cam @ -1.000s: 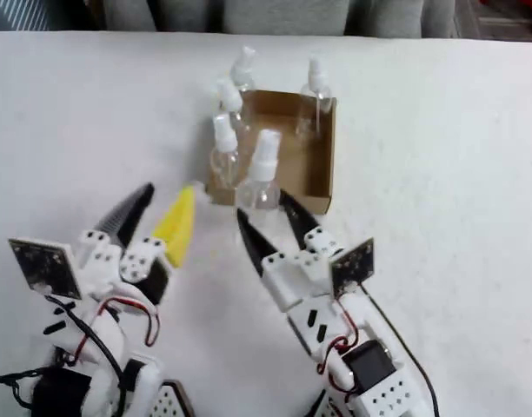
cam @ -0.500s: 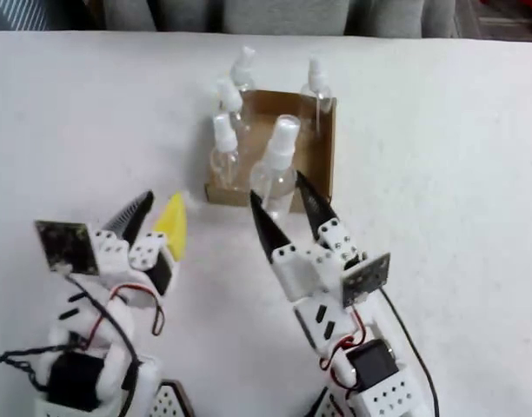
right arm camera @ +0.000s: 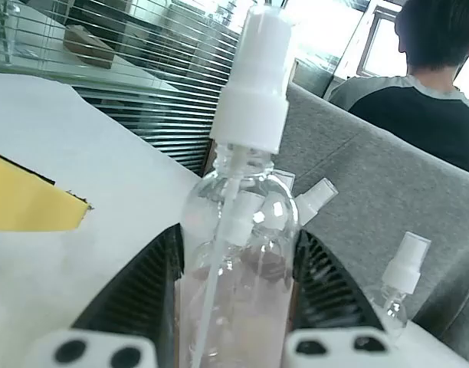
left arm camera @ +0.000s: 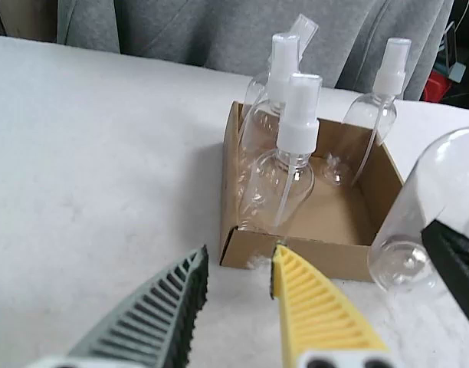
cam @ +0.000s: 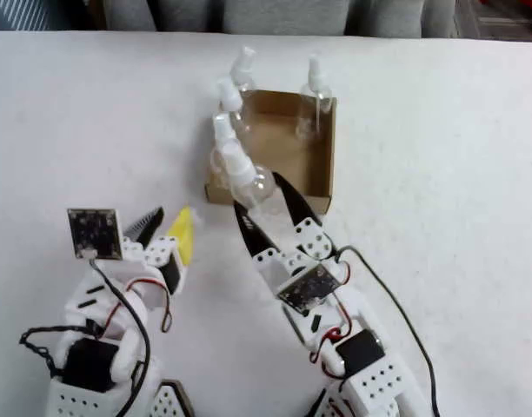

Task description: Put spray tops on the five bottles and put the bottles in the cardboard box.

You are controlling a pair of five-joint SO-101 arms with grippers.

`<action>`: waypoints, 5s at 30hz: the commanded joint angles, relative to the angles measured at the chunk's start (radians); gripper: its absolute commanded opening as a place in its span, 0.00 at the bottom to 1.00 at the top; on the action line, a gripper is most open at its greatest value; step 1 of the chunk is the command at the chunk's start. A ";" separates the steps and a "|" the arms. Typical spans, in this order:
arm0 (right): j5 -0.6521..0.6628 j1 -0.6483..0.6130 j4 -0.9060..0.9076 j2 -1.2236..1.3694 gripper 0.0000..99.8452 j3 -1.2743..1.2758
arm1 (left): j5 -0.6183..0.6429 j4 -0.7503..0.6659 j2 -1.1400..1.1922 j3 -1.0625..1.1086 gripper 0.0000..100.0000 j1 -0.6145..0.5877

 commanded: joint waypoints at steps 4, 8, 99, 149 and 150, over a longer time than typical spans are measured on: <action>0.087 0.045 -0.211 0.093 0.02 0.018 | 0.006 -0.052 -0.013 0.038 0.14 -0.010; -0.051 0.091 -0.380 0.093 0.01 0.018 | 0.006 -0.115 -0.013 0.086 0.14 -0.010; -0.382 0.387 -0.986 1.811 0.01 -0.882 | -0.336 -0.032 -0.015 0.293 0.02 -0.105; -0.534 0.065 0.252 0.056 0.01 -0.163 | -0.037 -0.396 -0.008 0.293 0.02 0.565; -0.534 0.065 0.291 0.012 0.01 -0.155 | -0.037 -0.396 -0.008 0.293 0.02 0.565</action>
